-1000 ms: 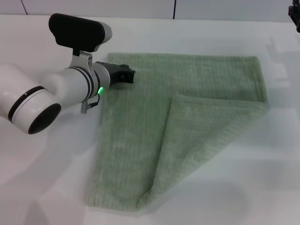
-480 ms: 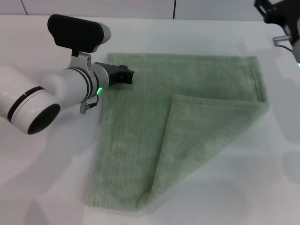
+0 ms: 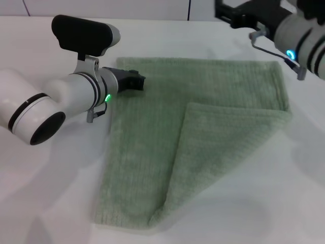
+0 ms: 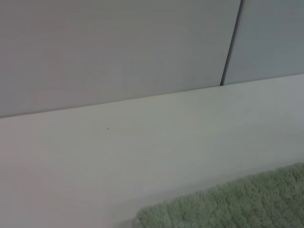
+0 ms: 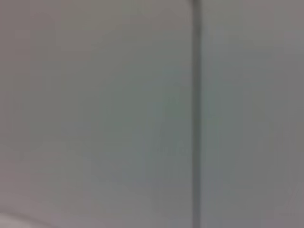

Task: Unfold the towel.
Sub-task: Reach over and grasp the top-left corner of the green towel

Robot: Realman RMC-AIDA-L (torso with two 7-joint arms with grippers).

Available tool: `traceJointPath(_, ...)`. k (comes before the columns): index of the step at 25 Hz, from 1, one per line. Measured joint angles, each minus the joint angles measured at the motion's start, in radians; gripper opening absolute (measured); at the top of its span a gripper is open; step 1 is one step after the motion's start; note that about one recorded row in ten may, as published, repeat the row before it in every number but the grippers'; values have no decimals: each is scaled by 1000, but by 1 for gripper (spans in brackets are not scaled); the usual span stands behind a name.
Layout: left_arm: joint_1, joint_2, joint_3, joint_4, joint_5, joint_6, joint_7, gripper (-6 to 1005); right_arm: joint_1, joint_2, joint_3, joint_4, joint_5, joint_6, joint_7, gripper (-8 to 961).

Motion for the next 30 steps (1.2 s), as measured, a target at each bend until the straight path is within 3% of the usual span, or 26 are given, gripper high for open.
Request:
traceJointPath(8,-4,1,-3,0,3,0,0,-2,66,12,124,-157,6,-482,-63,806)
traceJointPath(16,-6,2,-6,0,3,0,1,-2,204,16,201,-156,12,-829,-104,804)
traceJointPath(24,-6,1,-7,0,3,-3,2,-1,324,16,252,-50,79,-1032,-164,802)
traceJointPath(30,-5,1,-9,2,3,-4,2,-1,367,16,272,42,86,-1061,-191,802)
